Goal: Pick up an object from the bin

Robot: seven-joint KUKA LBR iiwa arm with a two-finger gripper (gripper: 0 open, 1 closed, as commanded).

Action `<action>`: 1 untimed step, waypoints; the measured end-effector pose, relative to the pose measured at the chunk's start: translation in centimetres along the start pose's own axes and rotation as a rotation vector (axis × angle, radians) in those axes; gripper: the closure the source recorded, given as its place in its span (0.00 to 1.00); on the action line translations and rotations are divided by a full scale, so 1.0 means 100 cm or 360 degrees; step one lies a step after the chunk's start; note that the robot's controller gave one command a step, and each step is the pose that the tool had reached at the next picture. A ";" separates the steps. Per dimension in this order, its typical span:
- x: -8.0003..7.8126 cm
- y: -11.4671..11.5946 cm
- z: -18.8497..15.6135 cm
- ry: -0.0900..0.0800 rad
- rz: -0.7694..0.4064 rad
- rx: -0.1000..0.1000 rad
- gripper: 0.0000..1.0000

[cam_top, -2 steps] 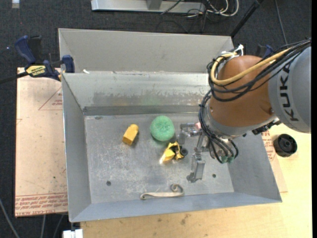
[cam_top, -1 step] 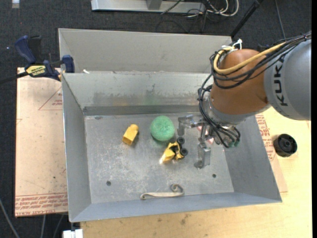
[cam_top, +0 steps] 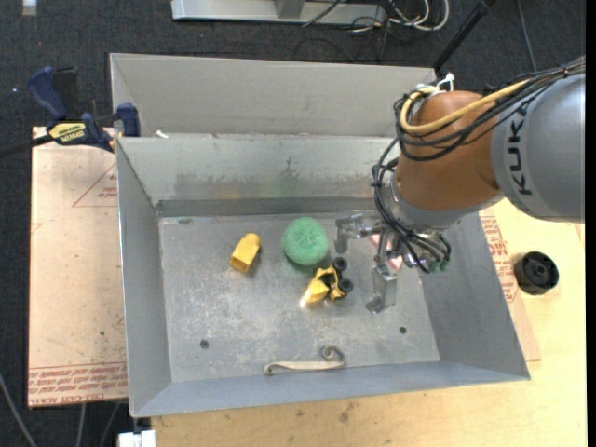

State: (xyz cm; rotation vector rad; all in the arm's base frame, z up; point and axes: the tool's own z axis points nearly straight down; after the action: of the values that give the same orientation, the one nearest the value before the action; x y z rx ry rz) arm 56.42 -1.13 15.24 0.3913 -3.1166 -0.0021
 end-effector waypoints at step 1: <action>-0.011 0.012 -0.005 -0.0005 -0.0394 0.0002 0.00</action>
Offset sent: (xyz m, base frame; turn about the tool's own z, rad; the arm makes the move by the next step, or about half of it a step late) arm 0.0105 0.0191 -0.0824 -0.2372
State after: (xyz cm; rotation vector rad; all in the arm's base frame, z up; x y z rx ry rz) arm 57.17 0.33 15.72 0.7739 -3.0480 -0.0006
